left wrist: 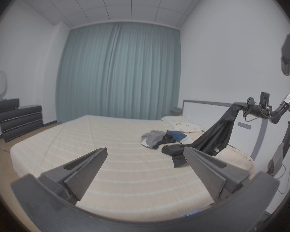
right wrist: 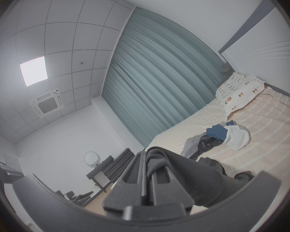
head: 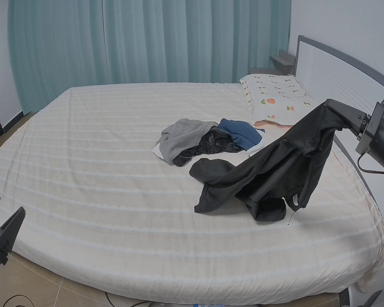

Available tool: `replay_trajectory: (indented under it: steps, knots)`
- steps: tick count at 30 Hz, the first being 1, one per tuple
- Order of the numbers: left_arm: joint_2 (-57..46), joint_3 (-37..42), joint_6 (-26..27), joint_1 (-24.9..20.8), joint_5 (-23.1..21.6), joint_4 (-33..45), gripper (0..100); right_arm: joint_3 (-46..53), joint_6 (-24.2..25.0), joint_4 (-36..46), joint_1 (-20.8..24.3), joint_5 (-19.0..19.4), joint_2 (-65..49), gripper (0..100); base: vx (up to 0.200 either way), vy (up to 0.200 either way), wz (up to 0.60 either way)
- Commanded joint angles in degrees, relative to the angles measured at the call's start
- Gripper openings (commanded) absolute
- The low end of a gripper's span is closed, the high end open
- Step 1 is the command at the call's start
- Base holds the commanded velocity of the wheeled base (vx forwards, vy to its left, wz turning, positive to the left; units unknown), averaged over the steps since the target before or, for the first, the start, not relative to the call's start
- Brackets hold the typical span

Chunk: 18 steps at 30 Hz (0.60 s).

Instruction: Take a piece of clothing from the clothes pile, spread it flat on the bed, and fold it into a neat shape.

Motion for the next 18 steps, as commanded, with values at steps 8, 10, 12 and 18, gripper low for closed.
replay_trajectory:
  steps: [8, 10, 12, 18]
  knots:
    - [42.7, -2.4, 0.2, -19.4, -1.6, -13.5, 100, -3.7, 0.4, 4.4, -0.3, 1.1, 0.8, 0, 0.0, 0.0, 0.0]
    - [47.3, -2.4, 0.3, -20.8, -1.5, -15.3, 100, -3.1, 0.4, 4.4, 0.1, 1.1, 0.8, 0, 0.0, 0.0, 0.0]
    - [52.2, -2.9, 0.3, -22.2, -1.5, -17.3, 100, -3.1, 0.4, 4.5, 0.1, 1.1, 0.9, 0, 0.0, 0.0, 0.0]
    - [66.3, -5.5, 0.4, -26.0, -0.3, -26.9, 100, -3.4, 0.4, 4.4, -0.6, 1.7, 1.9, 0, 0.0, 0.0, 0.0]
